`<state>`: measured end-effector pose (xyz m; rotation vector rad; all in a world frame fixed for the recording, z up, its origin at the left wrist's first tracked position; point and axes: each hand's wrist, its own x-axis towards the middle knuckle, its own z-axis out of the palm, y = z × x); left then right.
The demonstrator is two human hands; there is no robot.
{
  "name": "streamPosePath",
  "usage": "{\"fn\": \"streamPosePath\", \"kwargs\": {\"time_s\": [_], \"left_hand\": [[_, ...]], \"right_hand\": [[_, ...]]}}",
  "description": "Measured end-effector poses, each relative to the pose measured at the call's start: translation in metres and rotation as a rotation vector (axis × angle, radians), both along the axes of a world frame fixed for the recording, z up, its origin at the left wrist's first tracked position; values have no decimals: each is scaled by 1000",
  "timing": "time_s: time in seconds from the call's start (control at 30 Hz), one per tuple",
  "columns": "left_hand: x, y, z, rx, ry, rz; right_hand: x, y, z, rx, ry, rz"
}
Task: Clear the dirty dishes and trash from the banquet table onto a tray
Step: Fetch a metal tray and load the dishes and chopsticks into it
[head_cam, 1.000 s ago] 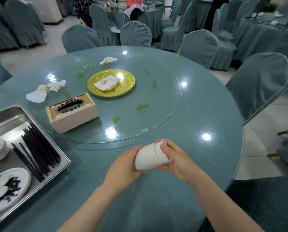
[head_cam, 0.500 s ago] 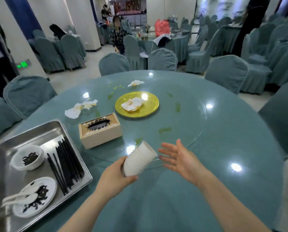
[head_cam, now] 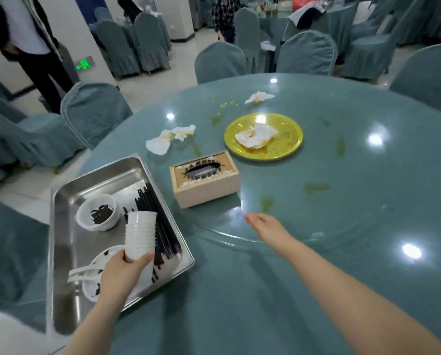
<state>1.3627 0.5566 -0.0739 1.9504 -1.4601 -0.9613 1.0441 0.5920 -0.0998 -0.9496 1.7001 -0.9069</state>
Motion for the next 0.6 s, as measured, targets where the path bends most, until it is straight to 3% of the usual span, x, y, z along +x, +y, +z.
{"fn": "streamPosePath", "kwargs": {"time_s": [0.27, 0.47, 0.6], "left_hand": [[11, -58, -27, 228, 181, 115], [6, -58, -44, 118, 101, 231], [-6, -48, -36, 31, 56, 171]], "right_hand": [[8, -28, -59, 5, 584, 348], [-4, -16, -81, -32, 709, 419], [-31, 1, -81, 14, 745, 431]]}}
